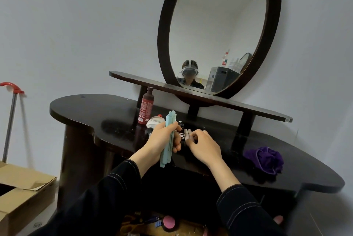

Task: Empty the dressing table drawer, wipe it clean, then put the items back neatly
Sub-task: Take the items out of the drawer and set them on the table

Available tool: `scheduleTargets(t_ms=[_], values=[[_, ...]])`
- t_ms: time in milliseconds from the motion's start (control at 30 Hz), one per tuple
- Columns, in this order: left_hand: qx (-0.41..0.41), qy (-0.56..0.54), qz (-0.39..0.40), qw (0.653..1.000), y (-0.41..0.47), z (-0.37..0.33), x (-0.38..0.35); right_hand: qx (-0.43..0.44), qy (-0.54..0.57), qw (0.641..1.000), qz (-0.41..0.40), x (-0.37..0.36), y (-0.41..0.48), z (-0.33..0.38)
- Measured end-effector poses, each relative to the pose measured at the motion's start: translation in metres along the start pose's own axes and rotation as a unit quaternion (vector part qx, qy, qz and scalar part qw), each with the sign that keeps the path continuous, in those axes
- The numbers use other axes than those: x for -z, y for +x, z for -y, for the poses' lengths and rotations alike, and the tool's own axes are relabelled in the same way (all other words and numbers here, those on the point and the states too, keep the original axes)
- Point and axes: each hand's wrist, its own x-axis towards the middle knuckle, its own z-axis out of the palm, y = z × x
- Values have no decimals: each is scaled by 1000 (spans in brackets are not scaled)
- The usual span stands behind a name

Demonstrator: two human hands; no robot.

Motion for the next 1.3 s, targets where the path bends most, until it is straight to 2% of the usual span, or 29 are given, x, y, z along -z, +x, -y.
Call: scheduleTargets(t_ms=[67,133,167,233,267,333,400,533,633,767,867,933,1000,1133,1233,1300], values=[[-3,-17,-14,1000,0,0,2,-31,95,994,-38,4,-3,0],[2,-46,-28,999,0,-2,3,-57,261,962,-61,10,-6,1],[4,-61,-37,997,1,-2,4,-62,354,932,-40,12,-9,2],[1,-93,-51,994,2,-2,4,-56,470,879,58,18,-19,6],[-3,-110,-52,993,2,-3,4,-42,488,866,106,20,-23,8],[-9,-132,-48,990,1,-3,2,-5,465,869,167,21,-28,12],[-19,-121,-42,992,0,-3,2,18,427,881,202,20,-29,17],[-36,-52,-48,997,2,-2,-1,36,441,861,251,19,-30,21],[-43,-47,-45,997,3,0,-4,31,455,866,207,18,-30,13],[-1,-41,-45,998,3,2,-2,-78,529,843,57,14,-19,-2],[-8,19,-30,999,5,6,-2,-181,468,858,-110,15,-12,-16],[-20,51,-13,998,3,7,-3,-214,376,888,-157,14,-8,-24],[-30,72,-10,997,2,8,-3,-227,277,921,-152,14,-4,-28],[-51,171,-6,984,-1,12,-7,-214,49,972,-83,11,2,-22],[-68,213,2,975,-1,14,-9,-143,-106,984,-28,8,-1,-12],[-69,215,1,974,0,14,-9,-98,-141,985,-6,6,-3,-9]])
